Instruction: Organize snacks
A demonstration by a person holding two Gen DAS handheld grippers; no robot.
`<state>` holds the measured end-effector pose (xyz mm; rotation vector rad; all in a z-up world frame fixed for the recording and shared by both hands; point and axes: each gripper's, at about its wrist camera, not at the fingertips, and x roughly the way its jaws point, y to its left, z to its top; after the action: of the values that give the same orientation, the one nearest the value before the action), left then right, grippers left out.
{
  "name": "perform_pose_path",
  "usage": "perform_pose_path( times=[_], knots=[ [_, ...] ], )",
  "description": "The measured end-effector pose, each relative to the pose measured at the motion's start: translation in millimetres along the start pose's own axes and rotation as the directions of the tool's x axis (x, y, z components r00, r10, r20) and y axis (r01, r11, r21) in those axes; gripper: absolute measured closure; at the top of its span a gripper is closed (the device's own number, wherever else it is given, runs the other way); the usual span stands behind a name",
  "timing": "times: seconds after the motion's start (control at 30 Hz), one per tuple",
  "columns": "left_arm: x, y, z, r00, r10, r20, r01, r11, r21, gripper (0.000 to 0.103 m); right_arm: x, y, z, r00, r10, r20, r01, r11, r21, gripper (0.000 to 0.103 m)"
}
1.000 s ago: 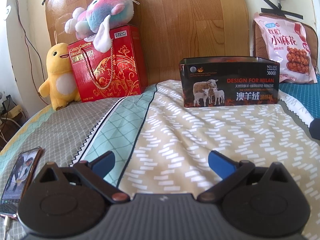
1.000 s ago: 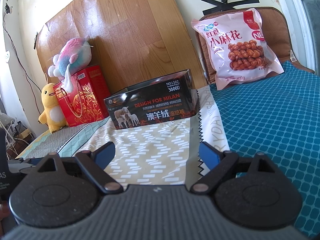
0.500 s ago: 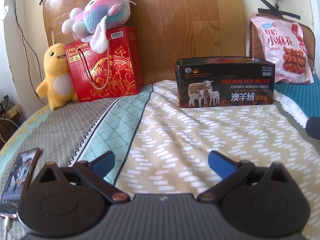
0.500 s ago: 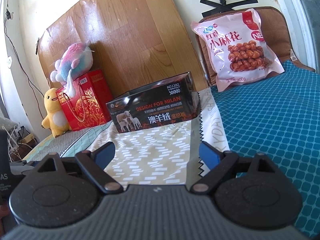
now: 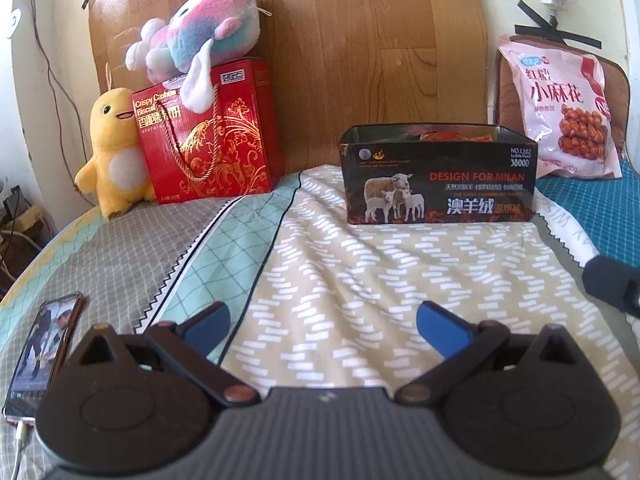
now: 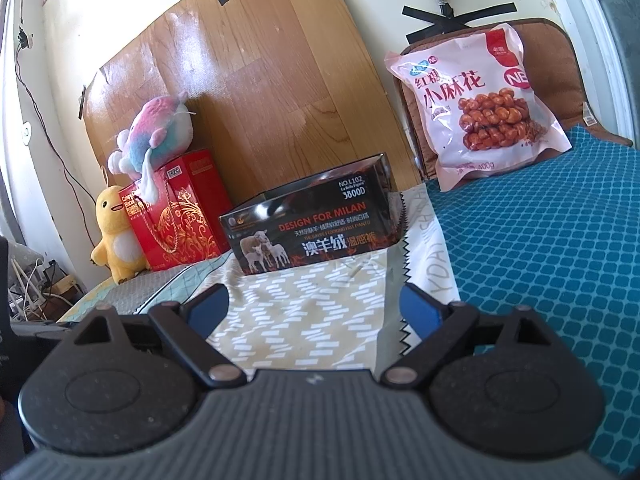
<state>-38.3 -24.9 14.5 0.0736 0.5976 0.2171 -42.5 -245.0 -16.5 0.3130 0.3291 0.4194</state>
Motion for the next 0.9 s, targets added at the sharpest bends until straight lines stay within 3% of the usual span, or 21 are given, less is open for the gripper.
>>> perform_pose_path(
  times=[0.17,0.3,0.5,0.9],
  knots=[
    [-10,-1,3,0.999,0.03,0.036,-0.029,1.0,-0.008,0.0,0,0,0,1.0,0.0,0.001,0.0,1.0,0.002,0.009],
    [-20,-4,5,0.998,0.008,0.059,-0.009,1.0,0.003,0.0,0,1,0,1.0,0.001,0.003,-0.001,1.0,0.002,0.009],
    [-28,-10,7,0.998,-0.044,0.053,0.043,0.999,0.017,0.0,-1,1,0,1.0,0.002,0.005,-0.002,1.0,0.005,0.009],
    [-28,1,11,0.998,-0.054,0.041,0.056,0.998,-0.032,0.0,-1,1,0,1.0,0.001,0.003,-0.001,1.0,0.003,0.009]
  ],
)
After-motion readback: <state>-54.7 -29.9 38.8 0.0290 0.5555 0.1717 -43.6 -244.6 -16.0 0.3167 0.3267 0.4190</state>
